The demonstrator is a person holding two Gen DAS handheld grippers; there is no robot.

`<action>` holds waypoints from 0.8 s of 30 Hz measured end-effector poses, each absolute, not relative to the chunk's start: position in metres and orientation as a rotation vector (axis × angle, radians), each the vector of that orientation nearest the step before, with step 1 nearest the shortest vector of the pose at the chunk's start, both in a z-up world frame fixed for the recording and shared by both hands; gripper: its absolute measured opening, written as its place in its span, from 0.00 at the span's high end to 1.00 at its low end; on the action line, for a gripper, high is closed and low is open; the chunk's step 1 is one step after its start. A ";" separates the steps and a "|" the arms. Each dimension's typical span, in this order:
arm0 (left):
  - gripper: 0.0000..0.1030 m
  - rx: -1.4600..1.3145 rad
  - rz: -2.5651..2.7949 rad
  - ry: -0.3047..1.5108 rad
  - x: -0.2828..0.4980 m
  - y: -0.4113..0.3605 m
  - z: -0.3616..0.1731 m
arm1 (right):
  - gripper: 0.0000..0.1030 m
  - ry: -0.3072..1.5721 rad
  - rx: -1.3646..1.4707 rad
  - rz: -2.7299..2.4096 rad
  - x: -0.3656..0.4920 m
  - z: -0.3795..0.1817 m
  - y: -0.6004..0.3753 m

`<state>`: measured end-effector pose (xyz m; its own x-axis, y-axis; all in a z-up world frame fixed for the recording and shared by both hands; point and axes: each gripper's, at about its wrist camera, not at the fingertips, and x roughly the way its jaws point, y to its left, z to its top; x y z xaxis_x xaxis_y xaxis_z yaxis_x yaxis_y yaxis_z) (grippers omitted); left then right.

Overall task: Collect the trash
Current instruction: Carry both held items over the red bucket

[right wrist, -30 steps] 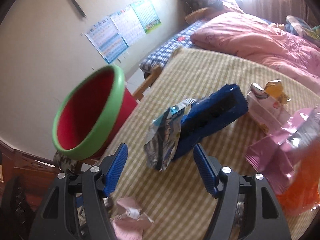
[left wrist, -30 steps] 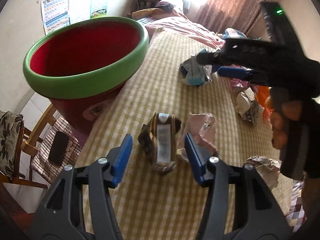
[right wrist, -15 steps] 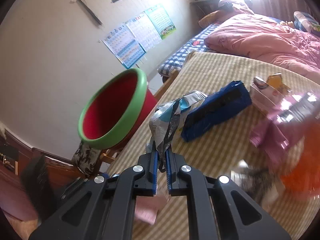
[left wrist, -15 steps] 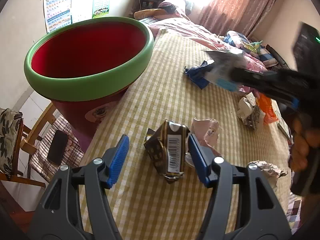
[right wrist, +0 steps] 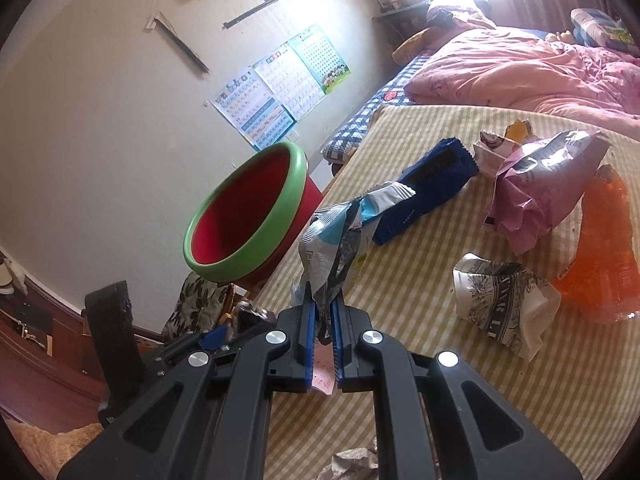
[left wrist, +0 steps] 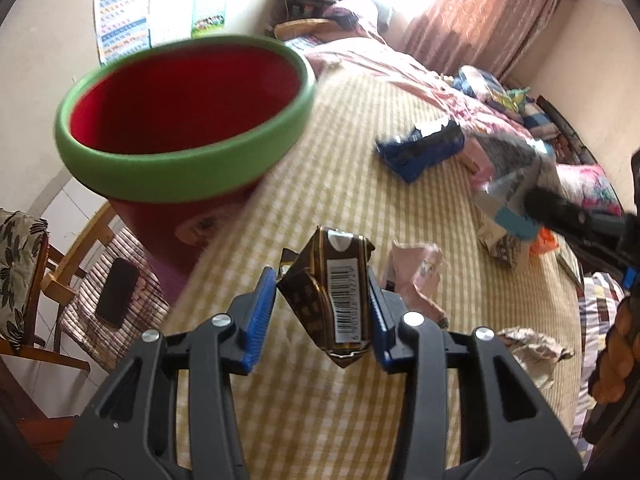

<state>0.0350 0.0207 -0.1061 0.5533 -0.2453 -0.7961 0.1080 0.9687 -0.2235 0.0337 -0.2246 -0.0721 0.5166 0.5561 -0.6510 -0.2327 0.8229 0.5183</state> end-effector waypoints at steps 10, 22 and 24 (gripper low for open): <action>0.60 -0.178 -0.181 0.873 0.036 0.035 -0.077 | 0.93 0.858 0.376 0.500 0.023 -0.055 -0.217; 0.60 -0.189 -0.190 0.838 0.039 0.040 -0.066 | 0.93 0.851 0.360 0.504 0.028 -0.053 -0.205; 0.60 -0.192 -0.188 0.838 0.040 0.042 -0.066 | 0.93 0.852 0.360 0.502 0.030 -0.053 -0.203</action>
<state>0.0402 0.0421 -0.0656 0.6545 -0.2399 -0.7170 0.0889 0.9662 -0.2420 0.0296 -0.2029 -0.0533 0.5542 0.5541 -0.6211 -0.2744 0.8261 0.4921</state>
